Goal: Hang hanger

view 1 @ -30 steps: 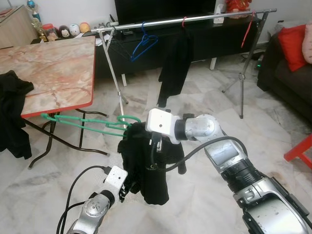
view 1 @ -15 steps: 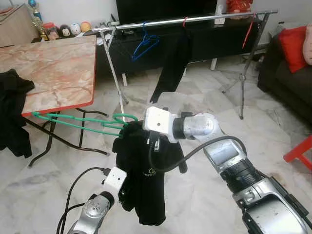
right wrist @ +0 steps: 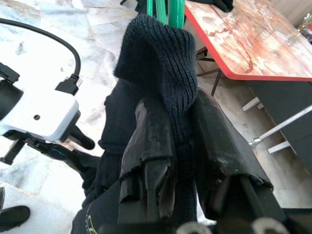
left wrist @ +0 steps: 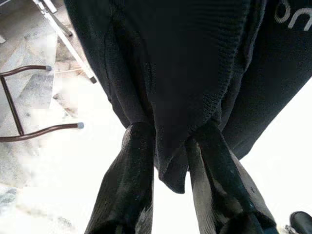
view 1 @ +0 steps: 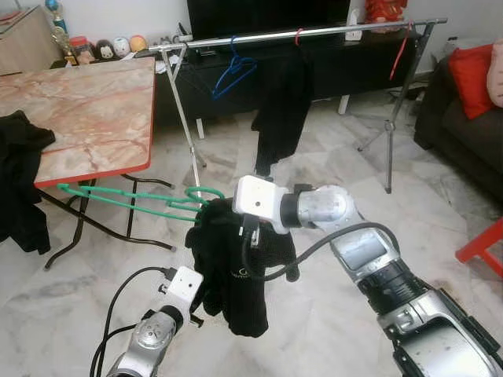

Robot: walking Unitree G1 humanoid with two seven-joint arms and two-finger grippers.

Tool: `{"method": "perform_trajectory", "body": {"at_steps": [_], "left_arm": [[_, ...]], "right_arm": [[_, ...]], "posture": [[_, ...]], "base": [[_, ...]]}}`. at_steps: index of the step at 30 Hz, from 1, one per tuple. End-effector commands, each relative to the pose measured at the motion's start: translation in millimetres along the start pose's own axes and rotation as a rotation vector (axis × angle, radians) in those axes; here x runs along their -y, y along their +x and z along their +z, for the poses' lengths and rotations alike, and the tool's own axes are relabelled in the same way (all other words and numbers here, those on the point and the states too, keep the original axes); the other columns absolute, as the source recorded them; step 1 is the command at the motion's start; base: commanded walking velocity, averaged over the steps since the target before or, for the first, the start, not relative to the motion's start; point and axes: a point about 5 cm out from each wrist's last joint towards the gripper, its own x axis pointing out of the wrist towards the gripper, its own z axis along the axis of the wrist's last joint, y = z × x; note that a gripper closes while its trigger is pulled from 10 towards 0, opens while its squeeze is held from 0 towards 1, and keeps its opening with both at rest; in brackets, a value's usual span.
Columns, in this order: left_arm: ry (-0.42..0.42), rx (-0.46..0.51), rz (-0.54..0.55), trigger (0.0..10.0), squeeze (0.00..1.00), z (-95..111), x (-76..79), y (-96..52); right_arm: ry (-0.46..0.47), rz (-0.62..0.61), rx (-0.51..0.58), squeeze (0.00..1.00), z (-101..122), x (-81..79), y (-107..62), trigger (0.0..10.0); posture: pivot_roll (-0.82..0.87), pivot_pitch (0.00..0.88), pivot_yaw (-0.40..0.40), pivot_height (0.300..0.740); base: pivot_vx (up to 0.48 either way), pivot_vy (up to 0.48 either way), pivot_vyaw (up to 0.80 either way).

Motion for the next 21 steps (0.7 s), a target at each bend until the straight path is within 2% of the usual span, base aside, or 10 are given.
{"method": "perform_trajectory", "body": {"at_steps": [1,14,21], "left_arm": [[0.001,-0.029,-0.003,0.0,0.0,-6.8,-0.7,-2.1],[0.013,-0.073,-0.018,0.0,0.0,-13.6,4.7,-1.8],[-0.008,-0.089,0.045,0.0,0.0,-19.4,-8.5,-7.4]], "right_arm": [[-0.037,-0.002,0.045,0.0,14.1,2.0,0.3,0.0],[-0.039,-0.015,0.058,0.0,19.4,5.0,-0.4,0.0],[-0.043,-0.018,0.016,0.0,7.9,5.9,-6.7,0.0]], "posture": [[-0.15,0.0,0.061,0.74],[-0.15,0.0,0.062,0.74],[-0.15,0.0,0.06,0.74]], "base": [[0.0,0.0,0.0],[0.0,0.0,0.0],[0.0,0.0,0.0]]}}
